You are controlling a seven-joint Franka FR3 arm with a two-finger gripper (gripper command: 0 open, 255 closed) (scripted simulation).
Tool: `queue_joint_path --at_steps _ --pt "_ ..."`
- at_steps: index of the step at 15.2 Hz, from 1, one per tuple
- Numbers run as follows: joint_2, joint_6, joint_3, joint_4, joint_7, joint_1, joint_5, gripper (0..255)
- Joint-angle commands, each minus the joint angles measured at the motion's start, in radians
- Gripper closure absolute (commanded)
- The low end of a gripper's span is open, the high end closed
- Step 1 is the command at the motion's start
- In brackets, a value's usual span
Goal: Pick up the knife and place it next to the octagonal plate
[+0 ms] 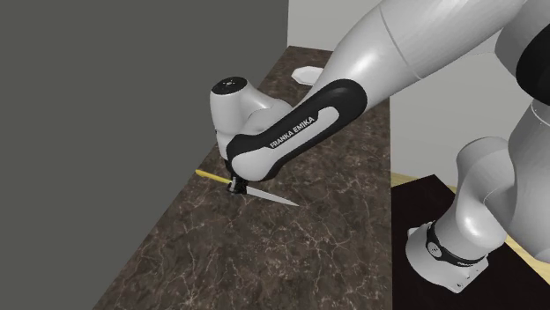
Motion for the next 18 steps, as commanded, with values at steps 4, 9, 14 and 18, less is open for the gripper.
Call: queue_joint_path --at_steps 4,9,14,18 --pt "0.000 0.000 0.000 0.000 0.000 0.000 0.000 255" --pt "-0.046 -0.059 -0.009 0.015 0.017 0.007 -0.025 255" --pt "-0.088 -0.119 -0.014 0.037 0.031 0.011 -0.046 255" --pt "-0.118 -0.168 -0.017 0.058 0.041 0.014 -0.061 255"
